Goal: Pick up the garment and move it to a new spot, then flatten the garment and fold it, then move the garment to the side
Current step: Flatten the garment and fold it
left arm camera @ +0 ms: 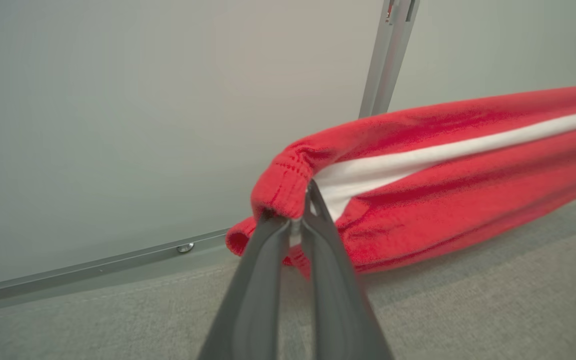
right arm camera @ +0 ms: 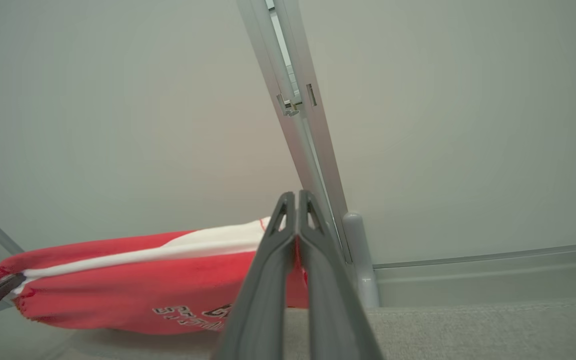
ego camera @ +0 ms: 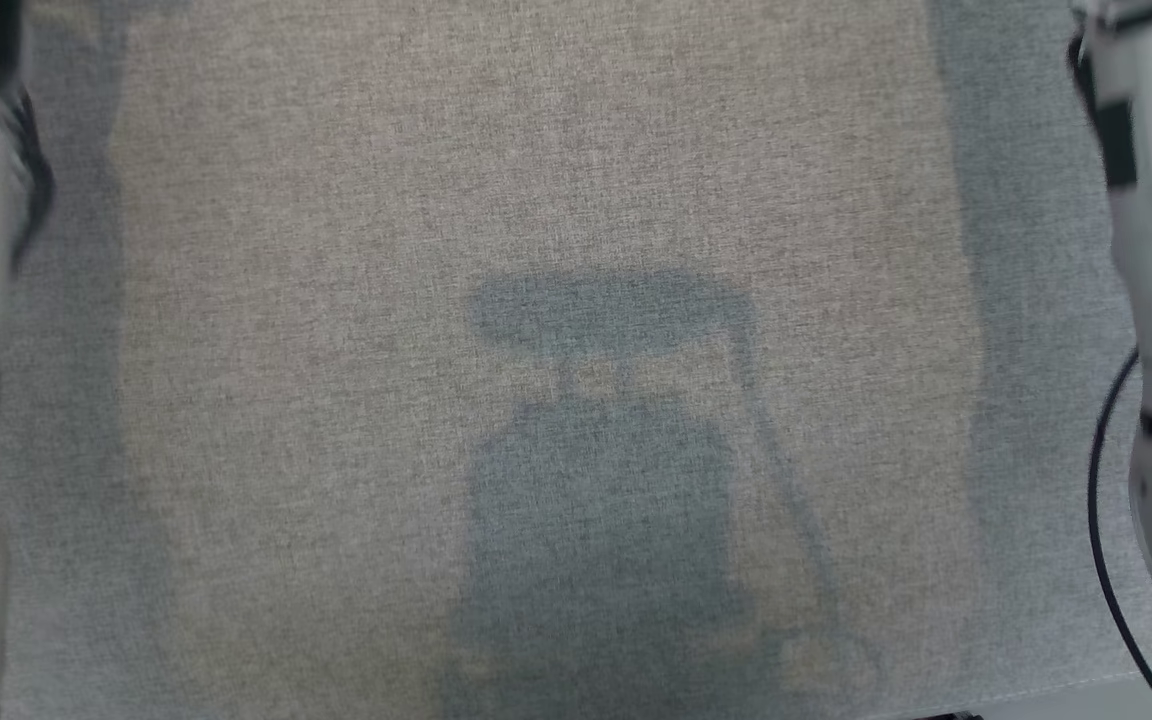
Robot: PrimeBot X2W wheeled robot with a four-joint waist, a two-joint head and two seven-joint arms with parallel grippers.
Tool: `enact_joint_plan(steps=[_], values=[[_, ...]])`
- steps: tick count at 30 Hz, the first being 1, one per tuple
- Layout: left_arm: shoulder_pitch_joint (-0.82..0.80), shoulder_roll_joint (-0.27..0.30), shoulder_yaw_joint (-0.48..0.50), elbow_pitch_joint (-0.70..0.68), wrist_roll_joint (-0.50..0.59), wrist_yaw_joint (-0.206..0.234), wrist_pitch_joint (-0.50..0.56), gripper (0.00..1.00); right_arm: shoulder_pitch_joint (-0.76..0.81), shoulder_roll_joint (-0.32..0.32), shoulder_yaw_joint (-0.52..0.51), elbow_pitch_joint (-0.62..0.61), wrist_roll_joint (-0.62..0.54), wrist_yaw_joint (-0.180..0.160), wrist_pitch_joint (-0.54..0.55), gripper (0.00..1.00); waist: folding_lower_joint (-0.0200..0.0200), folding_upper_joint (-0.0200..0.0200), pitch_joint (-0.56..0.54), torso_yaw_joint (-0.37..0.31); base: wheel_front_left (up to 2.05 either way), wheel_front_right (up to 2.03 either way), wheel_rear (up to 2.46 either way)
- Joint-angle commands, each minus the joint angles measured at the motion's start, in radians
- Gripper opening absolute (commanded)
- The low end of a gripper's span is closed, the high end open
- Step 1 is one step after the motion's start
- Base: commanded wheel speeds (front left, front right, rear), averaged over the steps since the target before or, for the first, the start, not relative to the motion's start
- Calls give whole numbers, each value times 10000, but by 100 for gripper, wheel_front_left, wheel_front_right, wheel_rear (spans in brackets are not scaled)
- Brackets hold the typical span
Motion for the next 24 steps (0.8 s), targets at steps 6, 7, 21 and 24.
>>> enact_joint_plan(steps=[6,7,21,24], values=[[2916,471,-297,-474,-901,-24,-524,0,3390,-1386,704,-1547,1556,-32,-189,0,-1,78,-1051,23,0,0,0],[3367,520,-311,-639,-1078,-17,-541,0,3922,-1583,739,-1754,1731,-32,-164,0,-1,78,-1217,20,0,0,0],[10227,734,-397,-4244,-2458,1136,-459,0,10222,-2749,62,-4204,2709,-86,241,0,-1,78,-3707,42,0,0,0],[12122,646,-285,-5184,-2998,1618,-381,0,11600,-2652,-507,-4460,3028,-92,352,0,-1,78,-4133,55,0,0,0]])
